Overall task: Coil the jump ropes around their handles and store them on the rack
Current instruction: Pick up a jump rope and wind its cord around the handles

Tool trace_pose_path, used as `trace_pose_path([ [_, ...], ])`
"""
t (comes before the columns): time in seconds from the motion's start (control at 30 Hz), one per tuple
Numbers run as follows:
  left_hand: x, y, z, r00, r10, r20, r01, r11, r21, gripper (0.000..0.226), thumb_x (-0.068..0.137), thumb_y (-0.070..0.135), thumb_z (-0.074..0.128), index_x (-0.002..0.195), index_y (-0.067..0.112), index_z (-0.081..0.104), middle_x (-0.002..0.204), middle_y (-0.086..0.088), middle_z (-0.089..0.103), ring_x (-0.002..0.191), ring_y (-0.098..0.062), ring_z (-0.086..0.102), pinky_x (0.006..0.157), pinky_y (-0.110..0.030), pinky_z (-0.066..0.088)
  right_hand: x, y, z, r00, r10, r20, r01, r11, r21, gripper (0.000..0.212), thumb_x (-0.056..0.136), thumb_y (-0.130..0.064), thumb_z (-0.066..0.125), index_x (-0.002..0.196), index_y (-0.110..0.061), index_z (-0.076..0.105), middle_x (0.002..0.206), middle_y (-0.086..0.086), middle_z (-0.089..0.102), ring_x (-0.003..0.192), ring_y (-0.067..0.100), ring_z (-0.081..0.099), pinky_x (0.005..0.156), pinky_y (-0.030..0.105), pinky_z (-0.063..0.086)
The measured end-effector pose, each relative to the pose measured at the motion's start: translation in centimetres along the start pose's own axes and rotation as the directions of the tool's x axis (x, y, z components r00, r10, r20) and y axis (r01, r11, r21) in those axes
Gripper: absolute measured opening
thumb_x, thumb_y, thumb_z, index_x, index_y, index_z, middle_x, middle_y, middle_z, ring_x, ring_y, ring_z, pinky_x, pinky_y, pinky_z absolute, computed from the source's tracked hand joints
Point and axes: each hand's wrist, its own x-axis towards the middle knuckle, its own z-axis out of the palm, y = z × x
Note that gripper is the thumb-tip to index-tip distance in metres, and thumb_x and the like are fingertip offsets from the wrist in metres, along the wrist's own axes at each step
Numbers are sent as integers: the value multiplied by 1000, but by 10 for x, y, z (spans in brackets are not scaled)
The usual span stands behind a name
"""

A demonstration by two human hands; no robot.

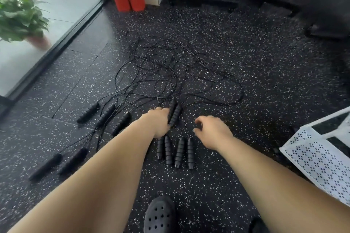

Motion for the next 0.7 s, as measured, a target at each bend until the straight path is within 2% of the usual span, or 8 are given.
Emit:
trace_pose_path([
  [0.07, 28, 0, 15, 1000, -22, 14, 22, 1000, -21, 66, 101, 36, 64, 157, 14, 37, 153, -13, 45, 139, -42, 50, 112, -56, 47, 24, 7, 13, 1000, -7, 27, 6, 1000, 5, 43, 108, -42, 56, 150, -31, 54, 143, 1, 57, 127, 25, 58, 99, 41, 54],
  [0.23, 90, 1, 58, 994, -96, 43, 98, 994, -55, 67, 97, 37, 69, 153, 14, 39, 146, -12, 47, 134, -39, 51, 108, -56, 49, 82, 21, 41, 998, -19, 65, 17, 999, 29, 42, 110, -34, 53, 151, -30, 53, 145, 3, 55, 127, 27, 58, 100, 41, 53],
  [0.4, 138, 2, 87, 985, -167, -33, 164, 983, -87, 70, 97, 37, 70, 154, 15, 36, 148, -9, 45, 137, -37, 48, 107, -53, 49, 127, 30, 72, 996, -25, 89, 23, 999, 33, 41, 110, -30, 49, 151, -30, 52, 143, 4, 55, 127, 28, 56, 96, 40, 50],
  [0.57, 177, 4, 113, 981, -192, -25, 189, 977, -101, 86, 94, 32, 76, 160, 16, 23, 151, -12, 41, 139, -38, 46, 105, -52, 47, 157, 33, 96, 995, -41, 94, 37, 998, 53, 40, 110, -30, 48, 150, -31, 53, 143, 3, 55, 128, 29, 56, 101, 42, 51],
  [0.7, 195, 7, 133, 975, -217, -52, 218, 976, 21, 108, 91, 36, 80, 166, 13, 5, 155, -15, 33, 141, -37, 40, 107, -48, 46, 165, 35, 108, 992, -65, 112, 57, 996, 66, 40, 110, -32, 50, 151, -31, 52, 147, 3, 53, 129, 29, 56, 102, 42, 50],
])
